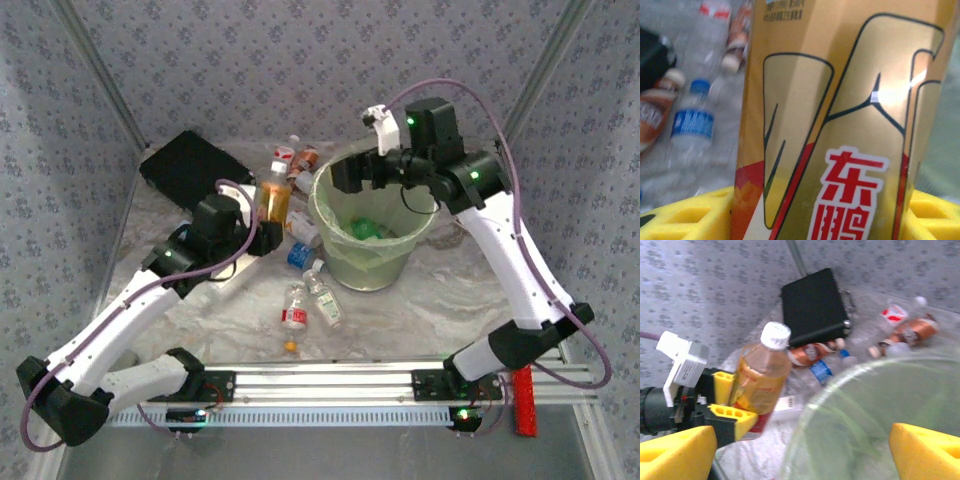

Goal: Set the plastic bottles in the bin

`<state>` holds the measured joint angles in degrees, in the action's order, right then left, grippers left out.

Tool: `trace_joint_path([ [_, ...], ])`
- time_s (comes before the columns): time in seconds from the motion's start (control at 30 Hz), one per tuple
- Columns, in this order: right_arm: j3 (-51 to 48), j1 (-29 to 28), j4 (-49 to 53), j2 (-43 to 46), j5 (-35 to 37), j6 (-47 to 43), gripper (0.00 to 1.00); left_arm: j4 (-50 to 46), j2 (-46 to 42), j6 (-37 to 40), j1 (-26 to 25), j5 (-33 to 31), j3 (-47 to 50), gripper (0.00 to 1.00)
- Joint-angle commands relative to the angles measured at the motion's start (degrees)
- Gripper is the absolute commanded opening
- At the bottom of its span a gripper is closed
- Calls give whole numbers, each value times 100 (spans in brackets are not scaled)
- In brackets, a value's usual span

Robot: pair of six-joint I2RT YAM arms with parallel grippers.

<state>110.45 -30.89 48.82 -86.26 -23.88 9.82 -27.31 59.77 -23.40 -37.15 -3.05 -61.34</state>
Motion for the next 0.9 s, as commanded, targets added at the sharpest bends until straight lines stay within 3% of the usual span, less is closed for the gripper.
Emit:
trace_joint_path([
  [0.0, 359, -292, -204, -384, -209, 276, 96, 1085, 92, 13, -28, 307, -378, 54],
  [0.13, 597, -551, -284, -751, -42, 371, 100, 1436, 255, -58, -37, 478, -526, 54],
  [0.43, 432, -691, -1041, -1161, -479, 765, 99, 1808, 579, -139, -93, 770, -743, 54],
  [0.87, 187, -558, -1410, -1280, -666, 1096, 61, 1905, 613, -174, -116, 745, -705, 56],
])
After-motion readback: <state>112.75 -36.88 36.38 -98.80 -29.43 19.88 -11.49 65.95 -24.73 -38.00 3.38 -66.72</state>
